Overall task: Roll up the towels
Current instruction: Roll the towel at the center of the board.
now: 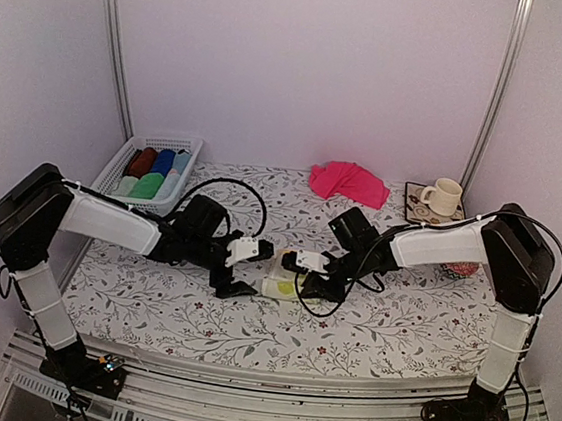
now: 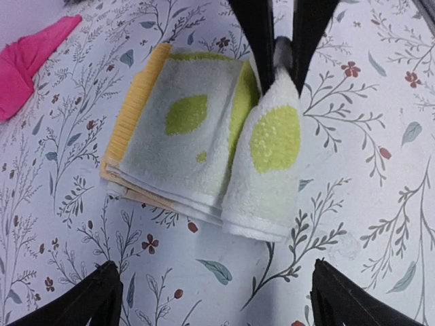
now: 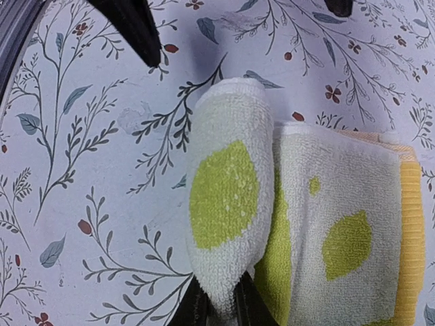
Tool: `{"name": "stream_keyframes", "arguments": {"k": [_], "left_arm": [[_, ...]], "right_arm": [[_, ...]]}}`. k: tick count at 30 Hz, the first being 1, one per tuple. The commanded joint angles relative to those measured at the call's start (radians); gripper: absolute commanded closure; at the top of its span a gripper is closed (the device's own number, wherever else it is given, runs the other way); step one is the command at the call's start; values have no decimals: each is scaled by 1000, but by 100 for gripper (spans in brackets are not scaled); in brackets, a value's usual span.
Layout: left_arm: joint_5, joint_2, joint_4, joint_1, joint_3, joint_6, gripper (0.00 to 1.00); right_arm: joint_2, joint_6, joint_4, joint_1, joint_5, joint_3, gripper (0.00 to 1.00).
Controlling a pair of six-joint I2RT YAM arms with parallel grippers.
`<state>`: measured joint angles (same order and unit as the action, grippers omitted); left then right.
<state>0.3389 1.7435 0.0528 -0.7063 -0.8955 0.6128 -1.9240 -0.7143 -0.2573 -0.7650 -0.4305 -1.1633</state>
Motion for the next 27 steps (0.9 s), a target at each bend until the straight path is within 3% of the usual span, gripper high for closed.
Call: {"name": "stream_keyframes", "arguments": {"k": [1, 5, 13, 20, 27], "left_arm": [[-148, -16, 175, -84, 91, 106, 3], [-217, 16, 215, -141, 96, 131, 4], [-275, 44, 256, -192, 74, 171, 16], [-299, 78, 262, -221, 58, 222, 29], [-352, 148, 211, -242, 0, 239, 34]], "right_arm": [[-71, 72, -113, 27, -101, -38, 87], [-89, 110, -117, 49, -144, -74, 86], [-142, 180, -187, 98, -197, -137, 86], [-190, 204, -232, 105, -227, -186, 86], [-207, 209, -250, 108, -245, -205, 85]]}}
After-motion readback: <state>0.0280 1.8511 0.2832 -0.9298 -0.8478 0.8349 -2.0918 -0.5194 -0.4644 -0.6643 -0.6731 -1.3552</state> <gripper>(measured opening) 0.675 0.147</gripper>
